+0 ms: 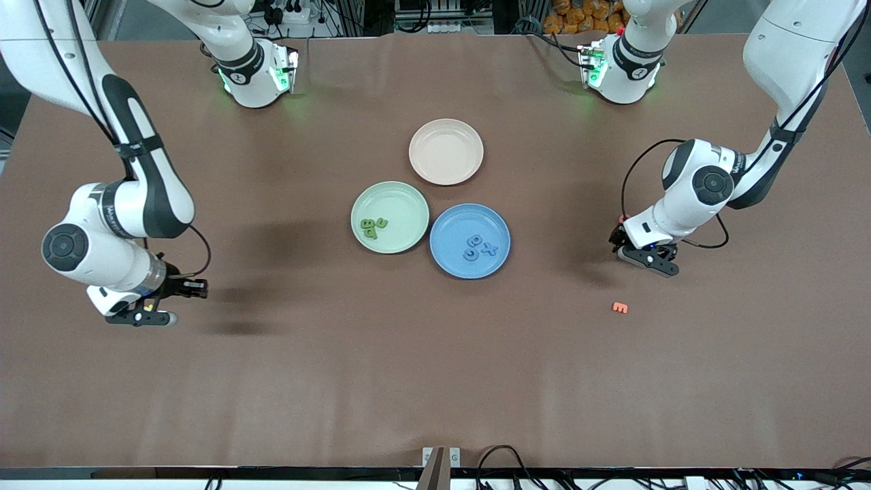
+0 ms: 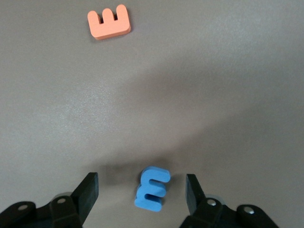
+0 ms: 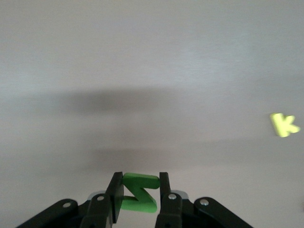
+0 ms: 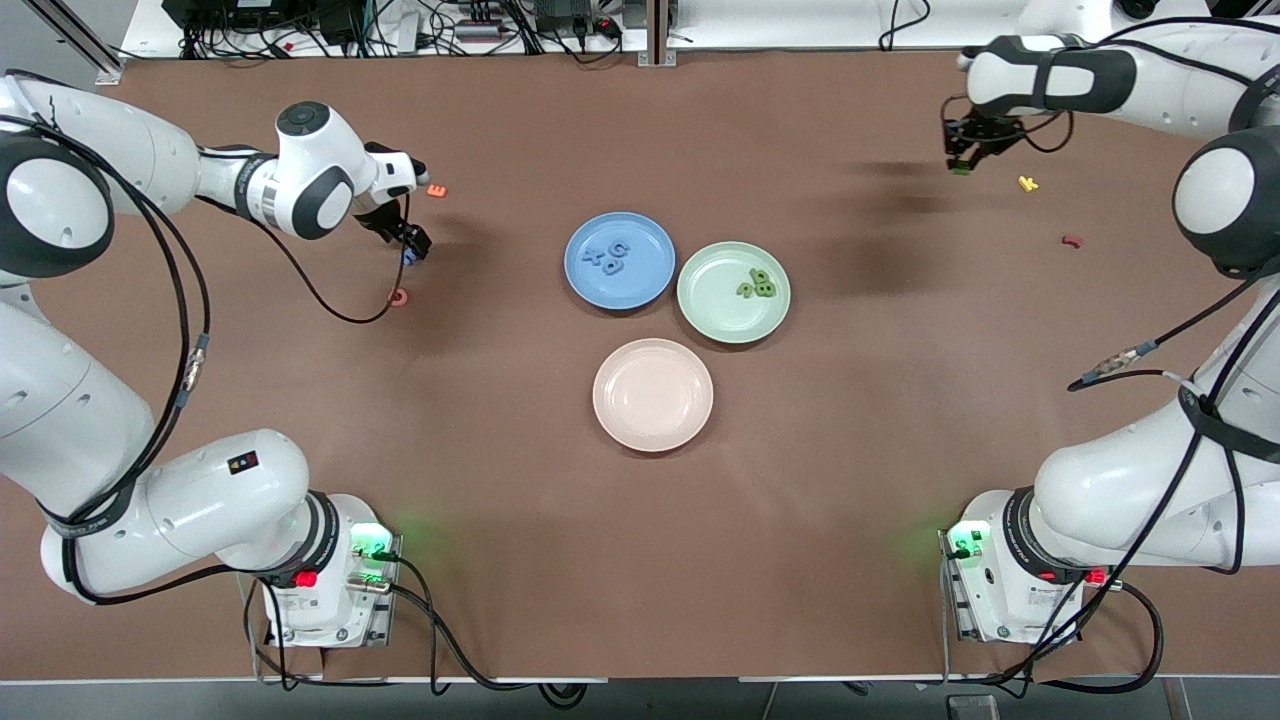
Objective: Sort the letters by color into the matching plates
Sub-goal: 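Lift the green z toward the green plate while the left gripper lifts E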
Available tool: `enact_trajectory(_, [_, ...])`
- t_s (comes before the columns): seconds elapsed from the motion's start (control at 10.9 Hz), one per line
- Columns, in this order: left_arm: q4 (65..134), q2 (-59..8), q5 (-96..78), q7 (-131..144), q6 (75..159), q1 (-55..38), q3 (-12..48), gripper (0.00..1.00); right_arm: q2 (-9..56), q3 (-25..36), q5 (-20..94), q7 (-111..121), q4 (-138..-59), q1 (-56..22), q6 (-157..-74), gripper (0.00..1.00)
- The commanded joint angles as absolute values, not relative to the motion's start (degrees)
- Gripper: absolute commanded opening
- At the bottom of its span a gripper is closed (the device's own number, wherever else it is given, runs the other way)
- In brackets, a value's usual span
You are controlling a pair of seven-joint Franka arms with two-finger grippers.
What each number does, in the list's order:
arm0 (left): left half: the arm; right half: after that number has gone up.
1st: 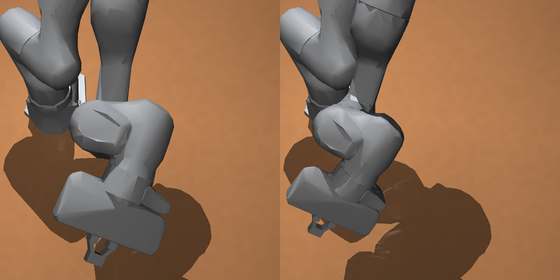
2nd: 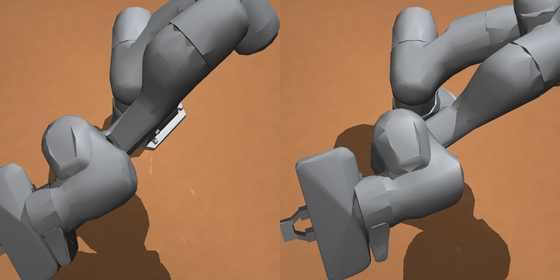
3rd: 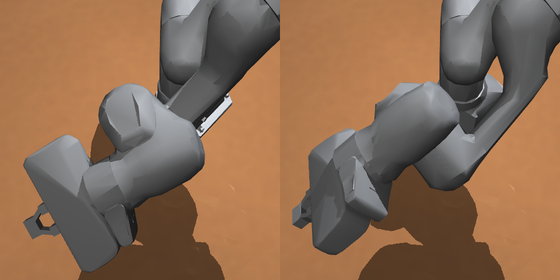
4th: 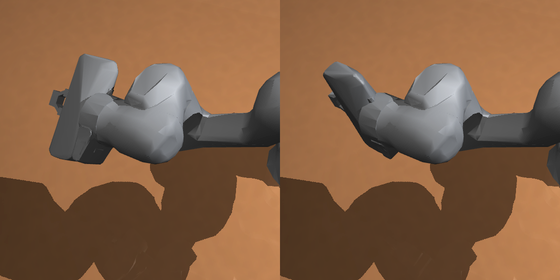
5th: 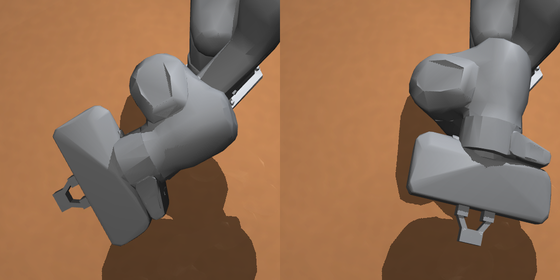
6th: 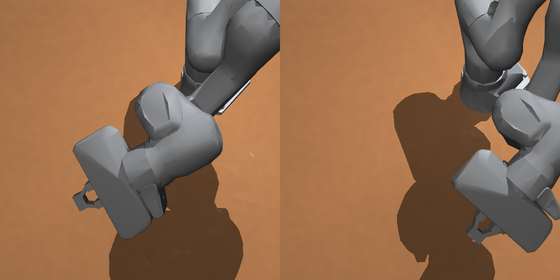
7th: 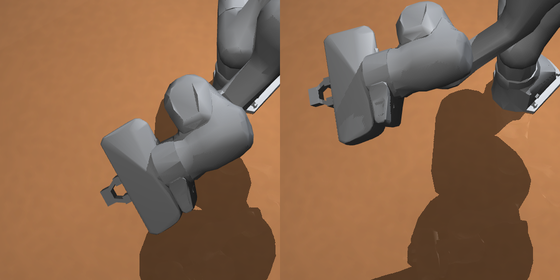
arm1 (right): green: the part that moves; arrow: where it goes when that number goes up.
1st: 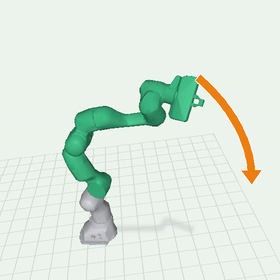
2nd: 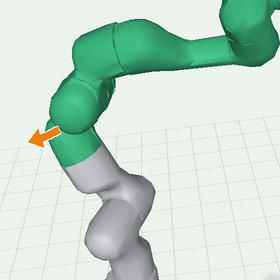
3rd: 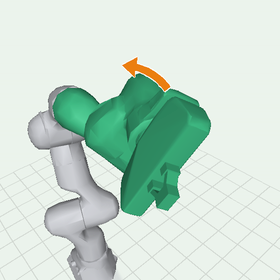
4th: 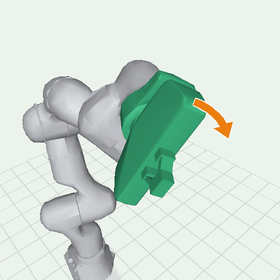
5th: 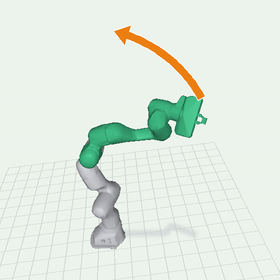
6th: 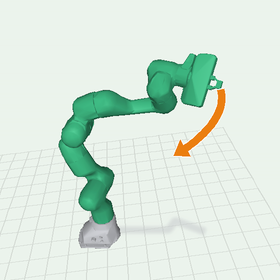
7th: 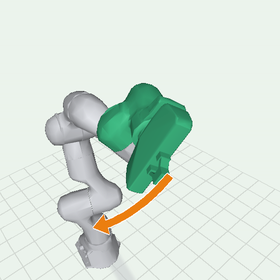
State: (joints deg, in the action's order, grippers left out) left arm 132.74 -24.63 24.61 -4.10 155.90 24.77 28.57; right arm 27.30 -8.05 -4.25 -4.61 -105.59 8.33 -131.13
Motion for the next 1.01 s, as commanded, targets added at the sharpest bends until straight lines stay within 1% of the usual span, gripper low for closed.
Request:
enact_trajectory(0.0, [132.9, -25.0, 25.9, -10.6, 156.5, 26.1, 29.2, 0.83, 24.3, -7.8, -0.5, -10.5, -107.2, 3.1, -129.8, 0.17])
enact_trajectory(0.46, [132.0, -26.1, 25.9, -15.9, 156.5, 25.0, 29.3, 0.83, 24.1, -7.6, -0.6, -21.5, -107.0, -9.6, -127.8, 0.17])
enact_trajectory(0.83, [131.7, -26.0, 25.9, -18.2, 156.5, 25.2, 29.8, 0.74, 24.3, -7.6, -0.6, -24.9, -106.8, -17.0, -127.7, 0.17])
enact_trajectory(0.92, [131.7, -26.0, 25.9, -18.2, 156.5, 25.2, 29.8, 0.69, 24.4, -7.6, -0.6, -24.8, -106.8, -18.6, -127.7, 0.17])
